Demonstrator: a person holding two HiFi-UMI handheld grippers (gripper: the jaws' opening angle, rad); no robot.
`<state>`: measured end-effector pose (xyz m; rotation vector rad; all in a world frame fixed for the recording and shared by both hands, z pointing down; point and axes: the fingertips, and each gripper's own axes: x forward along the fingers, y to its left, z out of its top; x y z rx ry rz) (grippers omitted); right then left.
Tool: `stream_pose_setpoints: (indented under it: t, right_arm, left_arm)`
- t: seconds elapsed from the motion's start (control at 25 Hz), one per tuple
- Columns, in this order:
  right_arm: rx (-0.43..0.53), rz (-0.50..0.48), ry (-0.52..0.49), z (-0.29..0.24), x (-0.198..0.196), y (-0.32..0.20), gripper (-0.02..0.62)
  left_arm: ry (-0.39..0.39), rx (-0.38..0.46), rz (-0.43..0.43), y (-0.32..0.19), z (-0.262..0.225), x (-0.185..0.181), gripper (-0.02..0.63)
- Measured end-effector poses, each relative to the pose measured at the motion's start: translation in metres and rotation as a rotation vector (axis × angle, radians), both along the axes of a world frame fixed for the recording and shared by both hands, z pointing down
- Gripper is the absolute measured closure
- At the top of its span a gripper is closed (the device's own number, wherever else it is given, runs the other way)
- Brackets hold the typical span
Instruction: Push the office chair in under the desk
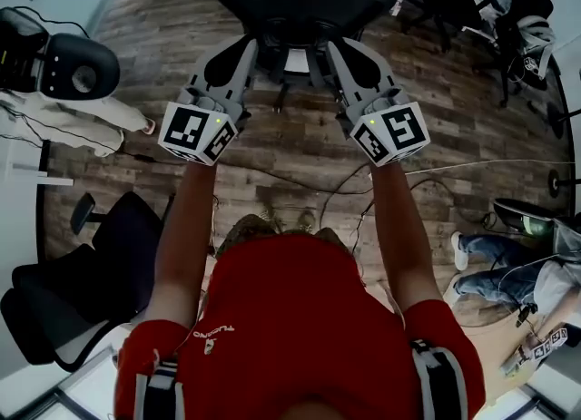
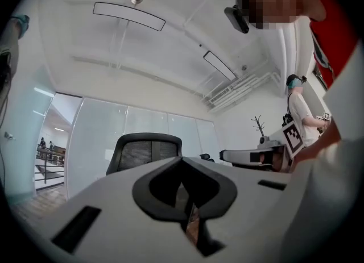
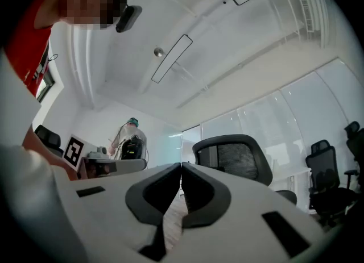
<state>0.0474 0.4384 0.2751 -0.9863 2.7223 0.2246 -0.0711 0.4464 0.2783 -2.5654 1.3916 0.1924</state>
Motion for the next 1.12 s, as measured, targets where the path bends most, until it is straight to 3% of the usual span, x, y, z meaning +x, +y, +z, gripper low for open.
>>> stream_pose_setpoints:
  t: [0.48,0.68,0.76,0.92,1.12]
  right_arm:
    - [-0.012,0.16,0.075,0.008,-0.041,-0.062,0.569]
    - [-0.042,0.247,0.151,0.017,-0.034,-0.08,0.544]
    - [-0.063,0.268,0.185,0.023,-0.028,-0.089,0.501]
    - [-0.071,0.314,0.287,0.035,-0.016,-0.111,0.475]
    - [-0.094,0.37,0.485,0.062,0.007,-0.151,0.397]
  left_arm:
    - [0.023,0.02,0.081,-0.065,0.008,-0.077,0.597]
    - [0.006,-0.001,0.07,-0.09,0.017,-0.103,0.595]
    - [-0.019,-0.013,0.069,-0.1,0.021,-0.107,0.585]
    - [-0.092,-0.033,0.07,-0.121,0.033,-0.113,0.486]
    - [-0.284,-0.052,0.047,-0.159,0.056,-0.124,0.39]
